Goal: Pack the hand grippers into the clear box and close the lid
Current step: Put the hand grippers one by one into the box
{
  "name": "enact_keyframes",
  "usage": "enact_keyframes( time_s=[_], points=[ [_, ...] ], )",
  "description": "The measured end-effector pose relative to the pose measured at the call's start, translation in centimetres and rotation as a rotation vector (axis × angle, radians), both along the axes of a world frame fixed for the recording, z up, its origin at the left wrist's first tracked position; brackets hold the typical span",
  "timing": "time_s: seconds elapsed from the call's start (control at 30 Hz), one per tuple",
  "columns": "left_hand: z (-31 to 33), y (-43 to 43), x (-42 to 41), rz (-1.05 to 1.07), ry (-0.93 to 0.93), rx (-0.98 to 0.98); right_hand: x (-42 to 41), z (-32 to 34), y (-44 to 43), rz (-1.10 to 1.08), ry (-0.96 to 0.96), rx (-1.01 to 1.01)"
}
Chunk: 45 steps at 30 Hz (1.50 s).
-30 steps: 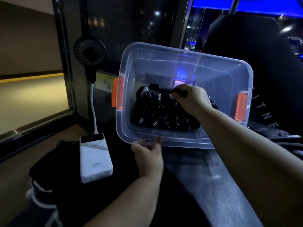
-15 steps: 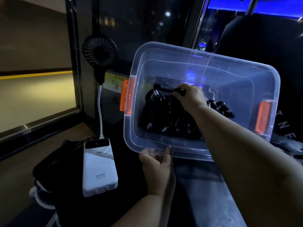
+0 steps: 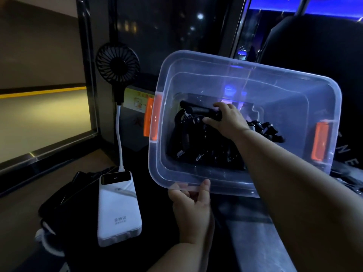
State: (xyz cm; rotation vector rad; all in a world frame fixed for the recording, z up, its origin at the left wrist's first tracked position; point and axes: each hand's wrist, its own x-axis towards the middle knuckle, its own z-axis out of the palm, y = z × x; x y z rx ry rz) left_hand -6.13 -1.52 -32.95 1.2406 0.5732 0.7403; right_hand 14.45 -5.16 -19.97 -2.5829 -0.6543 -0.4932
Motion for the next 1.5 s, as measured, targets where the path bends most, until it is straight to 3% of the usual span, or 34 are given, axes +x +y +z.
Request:
enact_keyframes(
  time_s=[0.43, 0.77, 1.1, 1.5],
  points=[
    [0.8, -0.4, -0.3, -0.018, 0.012, 0.004, -2.5, 0.0, -1.8, -0.076, -0.008, -0.02],
    [1.4, -0.7, -1.0, 0.0, 0.041, 0.015, -7.4, -1.5, -7.4, -0.089, -0.181, 0.088],
    [1.4, -1.0, -1.0, 0.021, 0.054, 0.026, -13.2, -6.8, -18.9, -0.113, -0.445, 0.168],
    [1.1, -1.2, -0.4, 0.049, 0.05, 0.057, -16.1, -9.4, -31.7, -0.623, -0.078, 0.016]
  ],
)
